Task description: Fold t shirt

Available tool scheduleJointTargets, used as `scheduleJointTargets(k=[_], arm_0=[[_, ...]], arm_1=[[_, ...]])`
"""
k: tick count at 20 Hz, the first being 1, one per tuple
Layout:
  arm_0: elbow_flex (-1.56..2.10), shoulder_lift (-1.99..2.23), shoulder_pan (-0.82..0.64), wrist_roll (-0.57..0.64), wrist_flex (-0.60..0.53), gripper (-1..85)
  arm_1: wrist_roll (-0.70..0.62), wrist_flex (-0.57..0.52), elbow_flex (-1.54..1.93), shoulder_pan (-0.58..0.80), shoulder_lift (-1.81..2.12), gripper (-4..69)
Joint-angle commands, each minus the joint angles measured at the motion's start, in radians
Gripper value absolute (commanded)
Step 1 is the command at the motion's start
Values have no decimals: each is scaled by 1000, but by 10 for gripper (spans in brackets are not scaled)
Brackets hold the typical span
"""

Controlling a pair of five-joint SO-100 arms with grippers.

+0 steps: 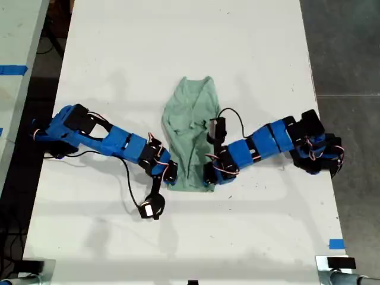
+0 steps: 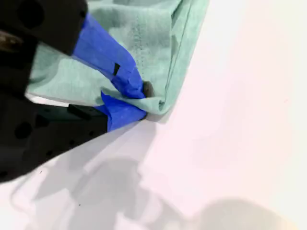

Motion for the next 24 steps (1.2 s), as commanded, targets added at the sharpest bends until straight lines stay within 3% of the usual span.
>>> scheduleJointTargets(k=[1,5,7,12,18,24], arm_0=[[-20,18,18,9,15,-1],[-25,21,130,-78,-2,-1],[-38,21,215,-149,-37,-1],[-83,135,279,-183,-14,-1],[-67,388,46,32,114,-1],[-57,500,-354,187,287,-1]], arm_1=[[9,-12,-52,-34,-41,8],[55,-3,-255,-124,-124,8],[100,87,-463,-196,-195,8],[9,71,-517,-221,-72,7],[-190,129,-472,-35,202,6],[-278,210,-184,325,471,6]])
